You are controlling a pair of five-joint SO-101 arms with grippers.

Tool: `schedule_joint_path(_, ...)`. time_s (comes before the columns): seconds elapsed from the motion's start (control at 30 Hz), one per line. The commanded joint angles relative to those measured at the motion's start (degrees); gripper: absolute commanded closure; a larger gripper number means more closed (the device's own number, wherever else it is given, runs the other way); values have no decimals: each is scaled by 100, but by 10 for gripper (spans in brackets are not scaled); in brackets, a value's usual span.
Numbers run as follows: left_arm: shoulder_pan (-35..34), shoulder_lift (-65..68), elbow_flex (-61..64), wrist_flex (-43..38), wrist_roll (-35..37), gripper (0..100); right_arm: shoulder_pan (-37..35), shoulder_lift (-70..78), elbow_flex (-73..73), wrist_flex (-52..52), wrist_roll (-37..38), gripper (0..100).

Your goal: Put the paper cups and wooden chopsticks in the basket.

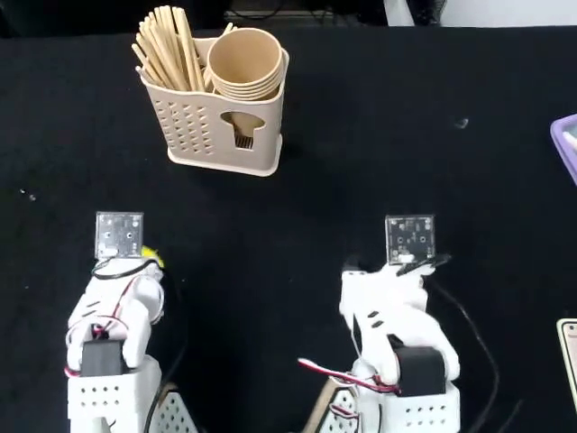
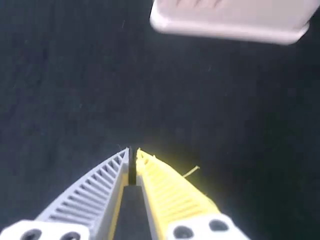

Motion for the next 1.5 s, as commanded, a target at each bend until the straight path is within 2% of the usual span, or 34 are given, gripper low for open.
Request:
schedule_joint_path(0.0, -286, -35, -268, 642, -79, 970, 97, -251, 426, 53, 70, 986)
schedule_joint_path(0.1, -295, -35, 31, 985, -79, 969, 105, -488, 1103, -35, 79, 986)
schedule_joint_path(0.3, -295, -35, -119, 1424, -70, 970, 105, -541, 1121, 53, 114, 986)
schedule_joint_path(0.47, -295, -35, 180, 1327, 53, 967, 97, -541, 1121, 53, 114, 986)
schedule_joint_path(0.63, -286, -35, 224, 809, 1714, 970, 97, -541, 1121, 53, 114, 986)
schedule_joint_path(0.73, -75, -26, 233, 1125, 2277, 970, 97, -541, 1121, 53, 114, 986)
schedule_joint_path(1.03, -66, -26, 233, 1327, 914, 970, 97, -541, 1121, 53, 123, 986)
schedule_joint_path(1.47, -57, -26, 233, 1327, 879, 970, 97, -541, 1121, 53, 123, 986)
